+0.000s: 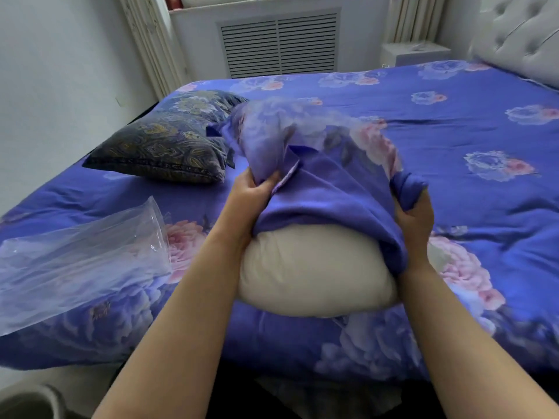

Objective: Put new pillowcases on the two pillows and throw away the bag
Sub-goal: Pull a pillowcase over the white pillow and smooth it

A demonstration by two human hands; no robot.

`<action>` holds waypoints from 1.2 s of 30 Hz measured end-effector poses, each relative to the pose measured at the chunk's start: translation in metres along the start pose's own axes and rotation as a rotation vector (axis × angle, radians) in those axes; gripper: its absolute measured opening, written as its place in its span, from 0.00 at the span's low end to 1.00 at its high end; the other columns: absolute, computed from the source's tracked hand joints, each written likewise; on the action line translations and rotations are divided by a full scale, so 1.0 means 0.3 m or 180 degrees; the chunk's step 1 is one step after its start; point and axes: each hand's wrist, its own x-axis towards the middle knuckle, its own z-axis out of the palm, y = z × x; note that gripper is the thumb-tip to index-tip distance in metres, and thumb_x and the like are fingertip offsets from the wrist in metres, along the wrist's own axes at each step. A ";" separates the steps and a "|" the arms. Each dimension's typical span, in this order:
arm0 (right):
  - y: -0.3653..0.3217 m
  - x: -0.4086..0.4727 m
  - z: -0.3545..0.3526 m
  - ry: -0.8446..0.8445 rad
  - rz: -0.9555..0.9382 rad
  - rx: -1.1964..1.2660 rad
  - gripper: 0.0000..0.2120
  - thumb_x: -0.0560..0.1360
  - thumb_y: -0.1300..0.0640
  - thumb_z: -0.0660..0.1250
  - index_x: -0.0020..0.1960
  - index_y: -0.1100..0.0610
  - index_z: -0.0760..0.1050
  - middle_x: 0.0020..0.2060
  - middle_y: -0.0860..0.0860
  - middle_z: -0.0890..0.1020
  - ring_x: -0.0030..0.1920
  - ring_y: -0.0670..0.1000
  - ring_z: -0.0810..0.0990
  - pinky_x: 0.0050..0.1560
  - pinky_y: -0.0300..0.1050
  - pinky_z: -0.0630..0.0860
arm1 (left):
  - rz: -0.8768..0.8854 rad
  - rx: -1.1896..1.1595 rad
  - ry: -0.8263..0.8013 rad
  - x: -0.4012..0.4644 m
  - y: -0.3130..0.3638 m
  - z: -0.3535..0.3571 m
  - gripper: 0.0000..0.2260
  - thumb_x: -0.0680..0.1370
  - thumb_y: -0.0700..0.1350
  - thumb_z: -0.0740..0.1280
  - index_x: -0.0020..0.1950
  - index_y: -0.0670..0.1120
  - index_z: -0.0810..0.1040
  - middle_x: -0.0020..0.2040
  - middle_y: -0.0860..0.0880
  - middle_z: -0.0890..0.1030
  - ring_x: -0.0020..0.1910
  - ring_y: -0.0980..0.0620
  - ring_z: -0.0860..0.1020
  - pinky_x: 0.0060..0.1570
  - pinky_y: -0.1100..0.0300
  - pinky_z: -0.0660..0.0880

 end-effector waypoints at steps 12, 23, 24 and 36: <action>0.051 0.053 0.020 -0.1508 0.1337 -0.1874 0.30 0.70 0.49 0.73 0.63 0.65 0.68 0.59 0.61 0.76 0.59 0.58 0.75 0.53 0.47 0.70 | -0.0203 0.1423 -0.0286 0.042 -0.193 -0.103 0.32 0.72 0.59 0.69 0.66 0.39 0.69 0.58 0.45 0.76 0.55 0.53 0.77 0.58 0.65 0.71; 0.058 0.007 -0.055 -0.0733 0.2889 0.1277 0.16 0.78 0.47 0.63 0.46 0.60 0.75 0.36 0.54 0.81 0.35 0.51 0.81 0.41 0.45 0.80 | 0.0997 0.1338 0.0548 -0.188 -0.212 -0.214 0.14 0.77 0.47 0.60 0.31 0.49 0.62 0.30 0.55 0.61 0.27 0.63 0.61 0.30 0.67 0.60; 0.057 0.005 -0.040 -0.0695 0.3078 0.1574 0.13 0.79 0.52 0.61 0.48 0.62 0.75 0.34 0.55 0.83 0.33 0.51 0.82 0.43 0.45 0.80 | 0.0966 0.1687 0.0533 -0.201 -0.246 -0.230 0.17 0.77 0.52 0.59 0.30 0.48 0.61 0.27 0.55 0.60 0.26 0.60 0.61 0.29 0.65 0.59; 0.230 -0.114 -0.207 -0.0122 0.1965 -0.1034 0.22 0.71 0.39 0.68 0.46 0.60 0.76 0.42 0.56 0.76 0.45 0.54 0.74 0.48 0.47 0.68 | 0.0684 0.3063 0.0893 -0.214 -0.365 -0.155 0.25 0.75 0.63 0.56 0.29 0.44 0.73 0.40 0.42 0.76 0.45 0.38 0.74 0.47 0.50 0.67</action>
